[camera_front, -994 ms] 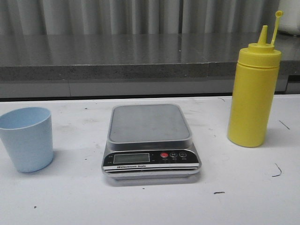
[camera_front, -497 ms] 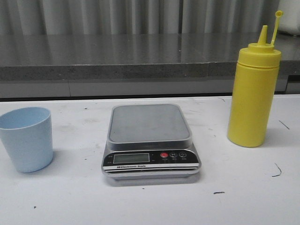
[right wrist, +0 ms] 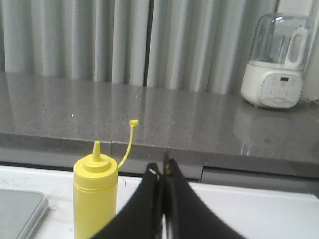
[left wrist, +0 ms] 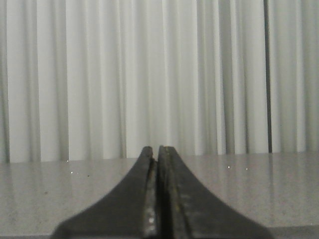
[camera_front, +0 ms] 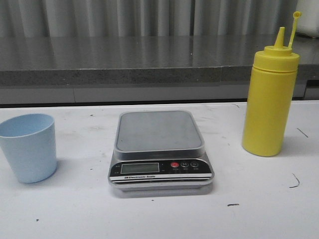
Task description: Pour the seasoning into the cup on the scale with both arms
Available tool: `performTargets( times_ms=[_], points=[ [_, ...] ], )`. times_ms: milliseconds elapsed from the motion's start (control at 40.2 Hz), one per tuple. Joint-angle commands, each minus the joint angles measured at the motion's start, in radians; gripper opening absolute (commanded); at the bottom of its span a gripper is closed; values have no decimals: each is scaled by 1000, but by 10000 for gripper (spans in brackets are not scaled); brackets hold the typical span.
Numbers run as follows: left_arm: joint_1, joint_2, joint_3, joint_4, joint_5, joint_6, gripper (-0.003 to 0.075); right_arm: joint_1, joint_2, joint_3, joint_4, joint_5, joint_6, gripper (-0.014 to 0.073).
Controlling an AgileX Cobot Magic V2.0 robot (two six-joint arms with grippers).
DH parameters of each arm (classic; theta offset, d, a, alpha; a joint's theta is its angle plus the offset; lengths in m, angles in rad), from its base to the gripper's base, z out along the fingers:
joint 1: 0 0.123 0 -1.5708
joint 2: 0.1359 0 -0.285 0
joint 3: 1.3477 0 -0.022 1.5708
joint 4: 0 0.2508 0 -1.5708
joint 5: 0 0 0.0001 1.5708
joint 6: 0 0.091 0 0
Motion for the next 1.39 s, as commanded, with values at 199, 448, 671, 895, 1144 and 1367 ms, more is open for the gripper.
performTargets(
  times_ms=[199, 448, 671, 895, 1144, 1367],
  points=[
    [1, 221, -164, -85, 83, -9, -20, -5, 246, -199, 108, 117, 2, -70],
    [1, 230, -164, -126, 154, -9, -20, -5, 273, -199, 109, 90, 2, -67],
    [1, 230, -164, -126, 148, -9, 141, -5, 273, -199, 109, 84, 1, 216],
    [1, 230, -164, -126, 148, -9, 587, -5, 273, -199, 109, 86, 1, 638],
    [1, 232, -164, -161, 144, -9, 617, -5, 273, -199, 109, 92, 1, 651],
    [-83, 345, -217, -161, 171, -5, 617, -5, 273, -199, 109, 92, 1, 651]
  ],
)
